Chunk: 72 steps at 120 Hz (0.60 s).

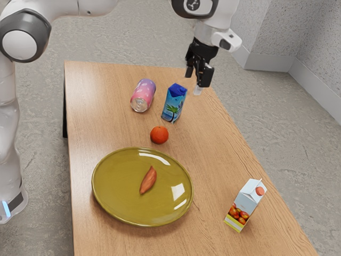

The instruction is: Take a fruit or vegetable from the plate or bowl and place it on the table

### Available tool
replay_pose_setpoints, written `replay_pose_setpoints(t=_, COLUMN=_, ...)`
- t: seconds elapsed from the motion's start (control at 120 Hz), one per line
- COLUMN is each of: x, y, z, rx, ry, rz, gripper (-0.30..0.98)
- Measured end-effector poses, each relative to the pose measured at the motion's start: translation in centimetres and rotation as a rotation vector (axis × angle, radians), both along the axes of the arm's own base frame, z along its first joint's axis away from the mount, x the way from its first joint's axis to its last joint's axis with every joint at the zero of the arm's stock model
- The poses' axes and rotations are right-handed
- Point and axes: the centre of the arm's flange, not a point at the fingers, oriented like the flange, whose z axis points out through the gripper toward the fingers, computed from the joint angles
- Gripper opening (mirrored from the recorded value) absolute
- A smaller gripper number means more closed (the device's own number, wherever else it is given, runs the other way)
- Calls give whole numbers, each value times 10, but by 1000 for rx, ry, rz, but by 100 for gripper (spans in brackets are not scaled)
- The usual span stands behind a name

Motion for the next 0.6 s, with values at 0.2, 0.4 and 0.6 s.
replay_pose_setpoints(t=0.2, x=7, y=5, z=5, rx=-4, ry=-63, rz=18, gripper=69)
replay_pose_setpoints(t=0.4, x=4, y=9, z=31, rx=-42, ry=-129, rz=115, gripper=69)
replay_pose_setpoints(t=0.6, x=-1, y=-43, z=20, rx=-54, ry=-68, rz=373, gripper=68)
